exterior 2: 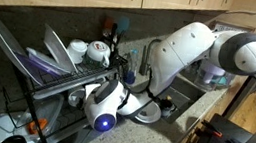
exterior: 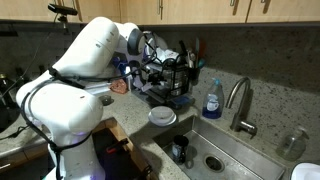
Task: Put the white cup upright on the bottom rack, then remove the lid from the bottom rack
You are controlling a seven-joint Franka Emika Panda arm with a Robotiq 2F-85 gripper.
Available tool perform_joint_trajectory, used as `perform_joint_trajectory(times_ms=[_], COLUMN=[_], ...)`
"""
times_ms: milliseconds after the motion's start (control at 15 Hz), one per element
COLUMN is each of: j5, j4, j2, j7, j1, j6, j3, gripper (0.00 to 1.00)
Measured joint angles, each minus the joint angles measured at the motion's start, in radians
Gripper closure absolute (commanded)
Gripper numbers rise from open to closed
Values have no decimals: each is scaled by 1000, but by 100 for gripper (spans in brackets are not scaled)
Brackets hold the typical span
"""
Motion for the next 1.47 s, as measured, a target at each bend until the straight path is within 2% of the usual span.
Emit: perform_joint_trajectory(times_ms=[67,133,267,800,933,1133,1467], j5=[0,0,0,0,0,0,0], j4=[22,43,84,174,175,175,171], j2=[12,24,46,100,102,108,108], j7=[0,0,-1,-4,-4,-4,-4], j1=[1,1,2,18,23,25,29], j6=[0,0,0,-3,-14,-26,-41], j3=[0,0,0,-12,-15,-17,-17], gripper=[4,26,31,94,100,96,96])
